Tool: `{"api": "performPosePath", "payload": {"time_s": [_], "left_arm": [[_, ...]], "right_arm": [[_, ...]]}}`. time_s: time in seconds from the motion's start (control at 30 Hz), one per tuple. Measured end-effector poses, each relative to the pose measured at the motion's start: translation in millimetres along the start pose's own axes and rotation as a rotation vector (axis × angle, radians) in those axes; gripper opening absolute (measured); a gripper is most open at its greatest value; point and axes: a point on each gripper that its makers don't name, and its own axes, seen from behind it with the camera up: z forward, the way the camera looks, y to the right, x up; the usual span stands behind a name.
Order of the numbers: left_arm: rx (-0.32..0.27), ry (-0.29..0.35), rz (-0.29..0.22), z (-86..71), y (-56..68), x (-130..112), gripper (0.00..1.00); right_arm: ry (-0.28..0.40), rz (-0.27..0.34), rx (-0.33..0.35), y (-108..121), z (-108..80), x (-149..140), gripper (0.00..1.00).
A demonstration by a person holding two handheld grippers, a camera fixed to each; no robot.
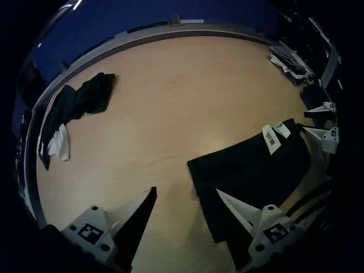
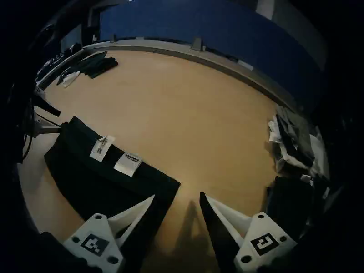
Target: Fold towel
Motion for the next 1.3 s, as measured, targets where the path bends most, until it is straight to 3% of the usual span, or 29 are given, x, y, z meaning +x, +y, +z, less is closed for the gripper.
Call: {"api": "performPosePath", "payload": {"time_s": [0.2, 0.43, 0.77, 1.07, 1.3], "left_arm": [[0.01, 0.006, -0.021, -1.1, -6.4, 3, 0.95], [0.037, 0.007, -0.061, -1.9, -16.2, 4, 0.96], [0.051, -0.017, -0.157, -1.1, -23.9, -5, 0.96], [0.078, -0.029, -0.167, 1.7, -34.9, -11, 0.96], [0.067, -0.042, -0.155, 0.6, -32.3, -16, 0.96]], "right_arm": [[0.023, 0.02, -0.016, 4, 1.7, 7, 0.76], [0.042, 0.032, -0.036, 9, 1.7, 12, 0.94], [0.037, 0.032, -0.061, 14, 2.7, 8, 0.95], [0.035, 0.025, -0.074, 16, 6.1, 11, 0.96], [0.03, 0.044, -0.073, 18, 10.9, 16, 0.97]]}}
